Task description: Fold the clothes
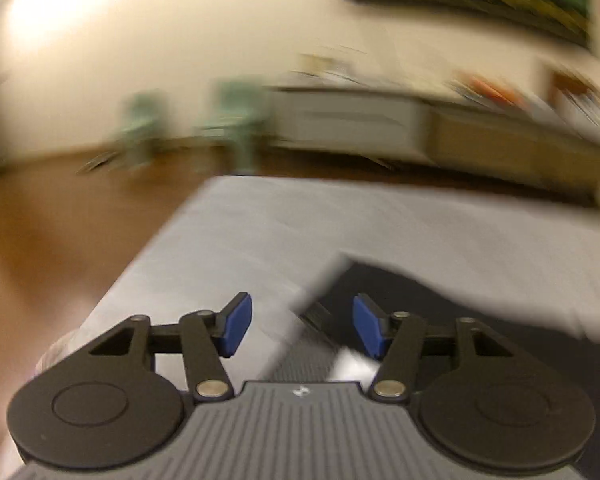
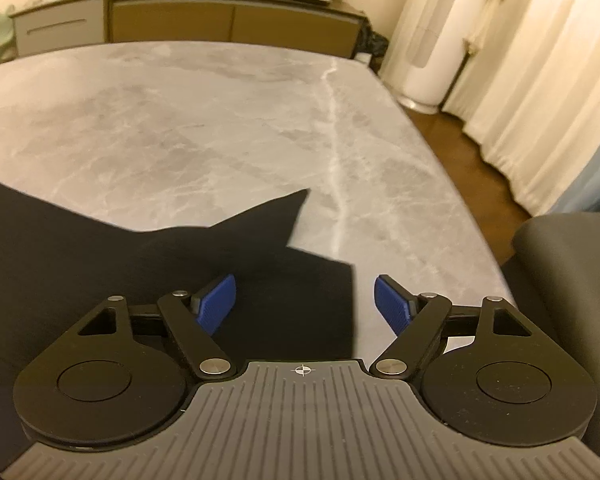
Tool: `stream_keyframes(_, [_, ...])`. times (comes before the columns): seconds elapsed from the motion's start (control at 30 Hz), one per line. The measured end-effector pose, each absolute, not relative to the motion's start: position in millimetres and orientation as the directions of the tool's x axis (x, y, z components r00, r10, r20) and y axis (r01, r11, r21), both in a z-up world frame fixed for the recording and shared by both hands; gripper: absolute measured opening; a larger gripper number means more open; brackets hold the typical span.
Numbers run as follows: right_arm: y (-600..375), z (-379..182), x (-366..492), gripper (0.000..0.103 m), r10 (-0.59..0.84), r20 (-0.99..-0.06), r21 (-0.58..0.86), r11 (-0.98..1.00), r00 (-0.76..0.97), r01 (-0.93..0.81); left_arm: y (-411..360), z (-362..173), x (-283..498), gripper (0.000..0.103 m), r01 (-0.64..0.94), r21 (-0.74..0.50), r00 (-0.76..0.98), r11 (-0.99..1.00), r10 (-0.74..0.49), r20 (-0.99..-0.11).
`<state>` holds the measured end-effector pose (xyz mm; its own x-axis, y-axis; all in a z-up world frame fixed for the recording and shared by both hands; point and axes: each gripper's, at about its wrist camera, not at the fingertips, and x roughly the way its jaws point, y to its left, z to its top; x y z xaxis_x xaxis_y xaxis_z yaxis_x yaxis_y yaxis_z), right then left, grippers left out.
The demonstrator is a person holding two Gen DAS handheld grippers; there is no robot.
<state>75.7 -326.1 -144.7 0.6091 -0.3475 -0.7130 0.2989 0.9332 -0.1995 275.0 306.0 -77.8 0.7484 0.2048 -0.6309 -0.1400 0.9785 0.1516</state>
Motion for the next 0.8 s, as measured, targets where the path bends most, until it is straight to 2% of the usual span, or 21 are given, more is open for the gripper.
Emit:
stream_keyframes(0.07, [-327,-138,76,0.079,-0.357,-0.698,-0.198,0.93,0.622,0.311,281,-83,246,0.08,0.048,0.343,0.741,0.938,0.196,-0.642])
stream_keyframes(0.13, [-327,-132,76,0.079,-0.366,-0.682,-0.196,0.926,0.634,0.323,268,-99,224,0.081,0.157,0.434,0.708,0.887,0.205,-0.676])
stream_keyframes(0.23, [-321,-123,78,0.08,-0.362,-0.66,-0.189,0.928,0.658,0.321,275,-116,197,0.076,0.221,0.42,0.655,0.88,0.186,-0.733])
stream_keyframes(0.27, [-316,-120,80,0.08,-0.357,-0.654,-0.187,0.931,0.667,0.315,278,-118,196,0.072,0.217,0.414,0.653,0.884,0.184,-0.735])
stream_keyframes(0.33, [-307,-117,85,0.081,-0.346,-0.648,-0.181,0.935,0.679,0.304,283,-123,193,0.072,0.209,0.401,0.649,0.892,0.18,-0.739])
stream_keyframes(0.47, [-290,-118,95,0.082,-0.332,-0.653,-0.191,0.942,0.681,0.276,276,-121,207,0.071,0.223,0.406,0.666,0.886,0.166,-0.727])
stream_keyframes(0.53, [-287,-122,99,0.082,-0.343,-0.658,-0.207,0.938,0.671,0.277,274,-119,222,0.066,0.186,0.399,0.703,0.898,0.162,-0.692])
stream_keyframes(0.6, [-286,-126,103,0.082,-0.354,-0.664,-0.215,0.934,0.659,0.285,295,-107,252,0.055,0.038,0.267,0.773,0.963,0.141,-0.618])
stream_keyframes(0.67, [-287,-130,106,0.082,-0.364,-0.671,-0.223,0.93,0.646,0.291,324,-92,267,0.055,-0.212,0.028,0.823,0.977,0.194,-0.535])
stream_keyframes(0.7, [-288,-133,107,0.082,-0.369,-0.675,-0.228,0.928,0.639,0.295,341,-88,269,0.058,-0.321,-0.106,0.824,0.941,0.222,-0.521])
stream_keyframes(0.73, [-289,-135,108,0.082,-0.374,-0.679,-0.234,0.926,0.631,0.298,351,-86,269,0.059,-0.354,-0.195,0.825,0.915,0.207,-0.525])
stream_keyframes(0.8, [-293,-137,106,0.082,-0.383,-0.684,-0.239,0.922,0.621,0.306,356,-84,266,0.059,-0.345,-0.226,0.83,0.911,0.184,-0.526])
